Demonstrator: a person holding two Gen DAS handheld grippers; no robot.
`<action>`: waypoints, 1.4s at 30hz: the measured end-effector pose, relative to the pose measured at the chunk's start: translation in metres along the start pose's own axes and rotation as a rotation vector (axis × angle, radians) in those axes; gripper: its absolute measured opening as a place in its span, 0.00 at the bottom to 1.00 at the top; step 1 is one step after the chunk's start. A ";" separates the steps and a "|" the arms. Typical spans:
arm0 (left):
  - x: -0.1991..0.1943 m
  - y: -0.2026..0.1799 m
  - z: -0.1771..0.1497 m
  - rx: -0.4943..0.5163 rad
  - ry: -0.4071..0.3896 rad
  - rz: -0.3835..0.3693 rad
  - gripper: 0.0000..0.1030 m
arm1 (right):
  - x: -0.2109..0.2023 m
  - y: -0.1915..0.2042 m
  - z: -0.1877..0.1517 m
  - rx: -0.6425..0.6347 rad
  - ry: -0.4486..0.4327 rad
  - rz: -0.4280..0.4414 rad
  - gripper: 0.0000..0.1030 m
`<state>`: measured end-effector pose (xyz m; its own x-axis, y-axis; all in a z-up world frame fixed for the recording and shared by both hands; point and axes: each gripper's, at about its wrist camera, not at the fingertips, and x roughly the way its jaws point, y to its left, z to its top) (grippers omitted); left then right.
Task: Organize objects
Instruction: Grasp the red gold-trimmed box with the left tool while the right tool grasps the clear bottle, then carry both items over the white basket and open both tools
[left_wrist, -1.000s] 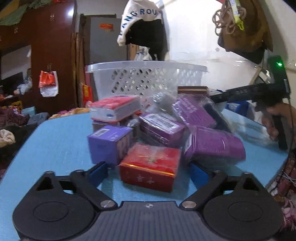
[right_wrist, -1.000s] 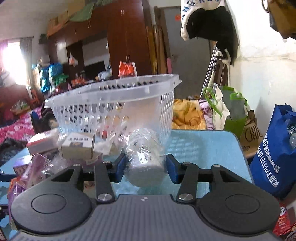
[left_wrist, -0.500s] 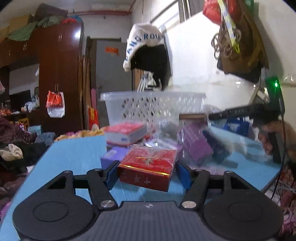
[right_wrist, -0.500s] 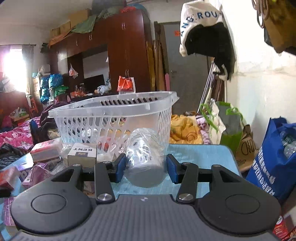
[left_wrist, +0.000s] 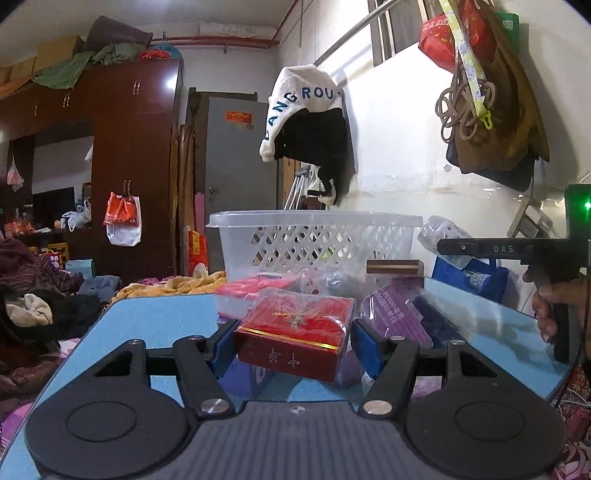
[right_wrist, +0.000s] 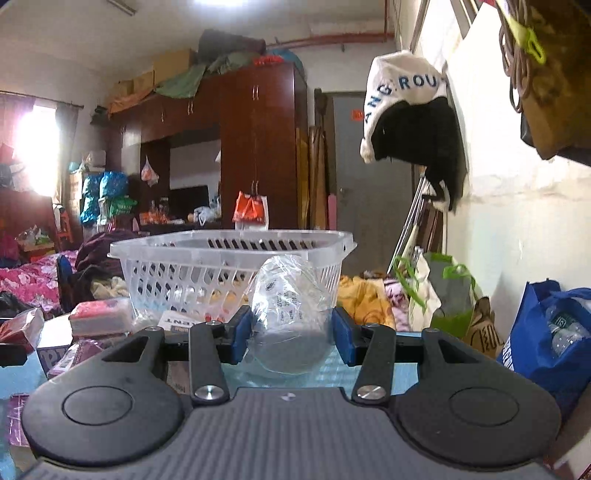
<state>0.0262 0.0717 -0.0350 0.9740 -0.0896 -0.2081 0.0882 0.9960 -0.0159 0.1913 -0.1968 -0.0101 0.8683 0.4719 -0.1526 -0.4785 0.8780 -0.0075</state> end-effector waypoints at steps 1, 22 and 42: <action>0.000 -0.001 0.000 -0.003 -0.003 0.000 0.67 | 0.000 0.000 0.000 -0.003 -0.008 -0.004 0.48; 0.004 0.002 0.010 -0.056 -0.047 0.005 0.67 | -0.025 -0.001 0.000 0.043 -0.121 -0.006 0.48; 0.181 0.020 0.148 -0.132 0.181 0.030 0.72 | 0.113 0.019 0.112 -0.070 0.143 0.021 0.57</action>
<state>0.2353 0.0752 0.0716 0.9215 -0.0698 -0.3821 0.0200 0.9909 -0.1329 0.2947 -0.1177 0.0831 0.8329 0.4700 -0.2922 -0.5090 0.8578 -0.0709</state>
